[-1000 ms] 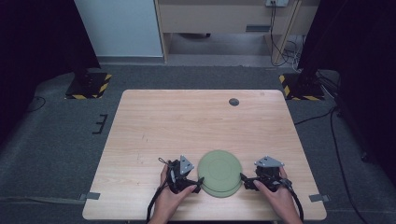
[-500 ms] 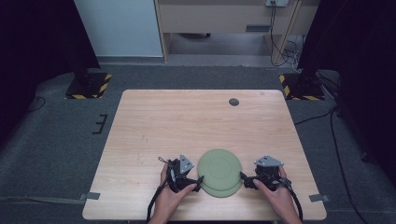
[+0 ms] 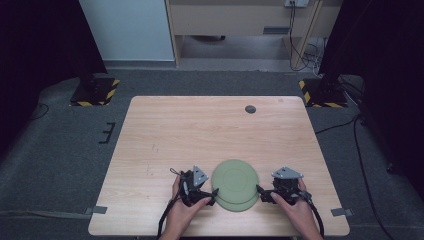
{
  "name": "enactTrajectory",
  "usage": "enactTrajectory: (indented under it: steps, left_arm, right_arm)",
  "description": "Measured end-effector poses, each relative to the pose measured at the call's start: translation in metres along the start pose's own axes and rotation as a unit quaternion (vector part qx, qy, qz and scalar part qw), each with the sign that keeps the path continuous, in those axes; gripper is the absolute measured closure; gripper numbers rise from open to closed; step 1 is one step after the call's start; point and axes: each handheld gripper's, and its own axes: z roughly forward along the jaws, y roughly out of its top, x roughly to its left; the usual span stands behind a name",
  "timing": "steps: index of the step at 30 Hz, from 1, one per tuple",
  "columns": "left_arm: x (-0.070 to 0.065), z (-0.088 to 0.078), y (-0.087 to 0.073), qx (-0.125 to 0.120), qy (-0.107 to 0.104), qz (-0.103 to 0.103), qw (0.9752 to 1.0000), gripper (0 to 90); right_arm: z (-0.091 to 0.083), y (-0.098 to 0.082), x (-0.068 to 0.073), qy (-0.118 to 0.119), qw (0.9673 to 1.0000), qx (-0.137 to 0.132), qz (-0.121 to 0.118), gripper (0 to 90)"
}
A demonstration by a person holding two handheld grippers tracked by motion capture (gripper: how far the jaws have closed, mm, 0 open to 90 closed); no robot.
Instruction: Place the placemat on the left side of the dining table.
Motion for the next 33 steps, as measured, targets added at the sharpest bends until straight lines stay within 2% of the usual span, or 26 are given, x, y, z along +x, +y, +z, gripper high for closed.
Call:
enactTrajectory:
  steps: [11, 14, 25, 33]
  left_arm:
    - [0.0, -0.0006, -0.0001, -0.002, 0.0, 0.002, 1.0, 1.9]
    - [-0.0001, -0.0005, -0.0001, -0.002, 0.0, 0.002, 1.0, 1.8]
    - [0.0026, 0.0019, 0.001, -0.008, 0.016, 0.015, 0.9997, 0.0]
    - [0.0038, 0.0013, 0.0002, -0.007, 0.01, 0.005, 0.9999, 1.9]
  right_arm:
    - [0.0002, 0.0006, 0.0009, -0.002, 1.0, -0.002, 0.005, 4.0]
    - [-0.0005, 0.0002, 0.0008, 0.002, 1.0, -0.002, -0.001, 4.0]
    - [0.0011, 0.001, 0.0028, -0.005, 1.0, -0.004, 0.001, 3.1]
    - [0.0004, 0.0011, 0.0023, 0.0, 1.0, -0.003, 0.002, 3.9]
